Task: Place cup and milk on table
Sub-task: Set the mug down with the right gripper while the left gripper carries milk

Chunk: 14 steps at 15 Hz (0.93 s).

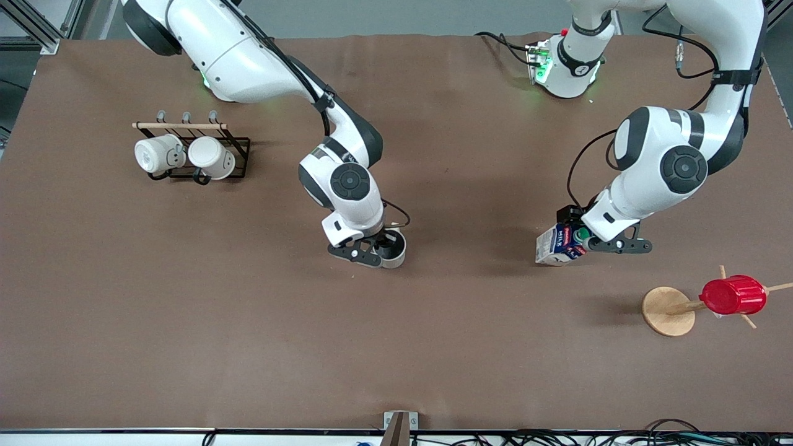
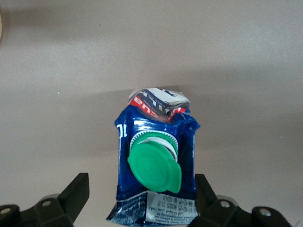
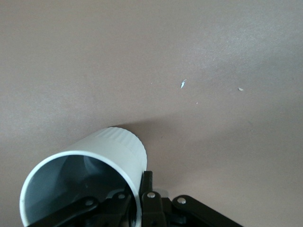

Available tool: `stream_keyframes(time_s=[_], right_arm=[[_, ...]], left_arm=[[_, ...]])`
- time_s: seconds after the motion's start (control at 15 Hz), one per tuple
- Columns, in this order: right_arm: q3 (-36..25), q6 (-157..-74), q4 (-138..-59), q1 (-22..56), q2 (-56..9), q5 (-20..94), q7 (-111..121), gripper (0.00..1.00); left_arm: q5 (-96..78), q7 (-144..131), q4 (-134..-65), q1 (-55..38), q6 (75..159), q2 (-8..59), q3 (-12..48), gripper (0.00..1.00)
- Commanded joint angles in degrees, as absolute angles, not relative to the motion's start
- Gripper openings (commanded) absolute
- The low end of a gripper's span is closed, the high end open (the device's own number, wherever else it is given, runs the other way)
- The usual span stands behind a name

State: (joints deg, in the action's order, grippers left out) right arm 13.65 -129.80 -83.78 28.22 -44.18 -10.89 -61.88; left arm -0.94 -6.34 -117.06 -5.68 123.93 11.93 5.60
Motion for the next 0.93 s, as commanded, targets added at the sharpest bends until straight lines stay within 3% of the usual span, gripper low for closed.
stream_keyframes(time_s=[0.0,0.13,0.2,0.27,0.33,0.4,0.47,0.6,0.87], right_arm=[[13.71,-129.81,-82.88,28.13,-44.56,-12.39,-63.54,0.56],[13.71,-129.29,-82.71,27.25,-43.86,-12.04,-63.28,0.96],[13.71,-129.03,-82.71,26.81,-42.38,-11.95,-63.02,1.0],[13.71,-128.41,-82.71,26.2,-40.8,-11.87,-62.67,1.0],[13.71,-126.32,-82.71,25.06,-38.78,-11.95,-62.58,1.0],[13.71,-123.86,-82.79,23.66,-36.32,-12.04,-62.4,1.0],[13.71,-121.4,-82.88,22.34,-32.99,-12.04,-61.18,1.0],[13.71,-116.39,-83.06,17.26,-26.92,-12.04,-54.88,1.0],[13.54,-107.16,-82.97,6.53,-16.81,-11.87,-43.71,1.0]], left_arm=[[-1.41,-6.59,-117.6,-5.54,124.37,10.81,5.8,0.98],[-1.41,-6.59,-117.51,-5.54,124.37,10.81,5.8,0.98],[-1.41,-6.59,-117.51,-5.62,124.37,10.81,5.8,0.95],[-1.41,-6.68,-117.42,-5.62,124.37,10.81,5.8,0.81],[-1.41,-6.59,-117.25,-5.54,124.37,10.81,5.8,0.52],[-1.32,-6.59,-117.07,-5.54,124.37,10.81,5.8,0.3],[-1.32,-6.59,-116.81,-5.62,124.8,10.9,5.8,0.2],[-1.32,-6.59,-116.02,-5.62,125.33,11.16,5.8,0.11],[-1.32,-6.5,-112.6,-5.89,124.72,11.16,6.06,0.08]])
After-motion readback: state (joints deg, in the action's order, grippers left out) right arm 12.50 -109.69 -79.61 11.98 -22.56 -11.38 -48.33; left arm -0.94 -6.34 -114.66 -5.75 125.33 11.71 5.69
